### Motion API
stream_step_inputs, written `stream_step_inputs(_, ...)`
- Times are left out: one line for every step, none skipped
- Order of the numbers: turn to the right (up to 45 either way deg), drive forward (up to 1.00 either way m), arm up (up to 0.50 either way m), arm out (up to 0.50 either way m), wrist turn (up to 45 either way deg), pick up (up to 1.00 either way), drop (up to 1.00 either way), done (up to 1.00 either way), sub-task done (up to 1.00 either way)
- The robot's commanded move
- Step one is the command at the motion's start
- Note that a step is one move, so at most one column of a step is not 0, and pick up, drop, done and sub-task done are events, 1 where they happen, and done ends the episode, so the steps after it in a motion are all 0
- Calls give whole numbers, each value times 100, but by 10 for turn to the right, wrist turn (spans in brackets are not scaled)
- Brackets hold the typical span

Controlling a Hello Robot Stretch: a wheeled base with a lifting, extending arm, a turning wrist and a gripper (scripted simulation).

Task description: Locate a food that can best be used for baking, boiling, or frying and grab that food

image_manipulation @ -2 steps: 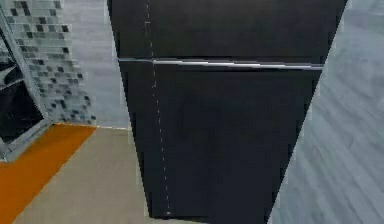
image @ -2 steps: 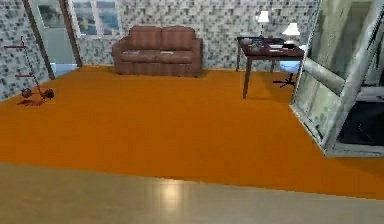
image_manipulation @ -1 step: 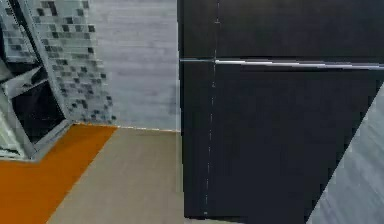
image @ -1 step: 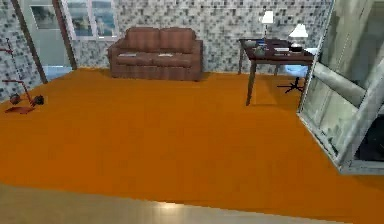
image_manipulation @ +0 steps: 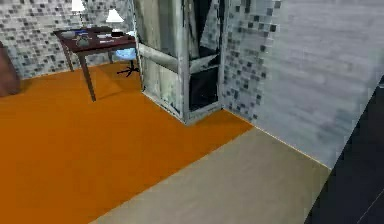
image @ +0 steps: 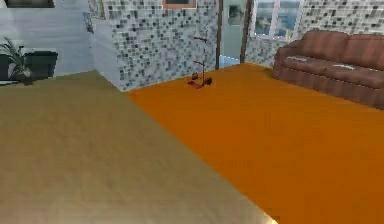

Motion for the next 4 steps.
stream_step_inputs(-390, 0, 0, 0, 0, 0, 0, 0, 0)
stream_step_inputs(0, 100, 0, 0, 0, 0, 0, 0, 0)
stream_step_inputs(-30, 0, 0, 0, 0, 0, 0, 0, 0)
stream_step_inputs(0, 90, 0, 0, 0, 0, 0, 0, 0)
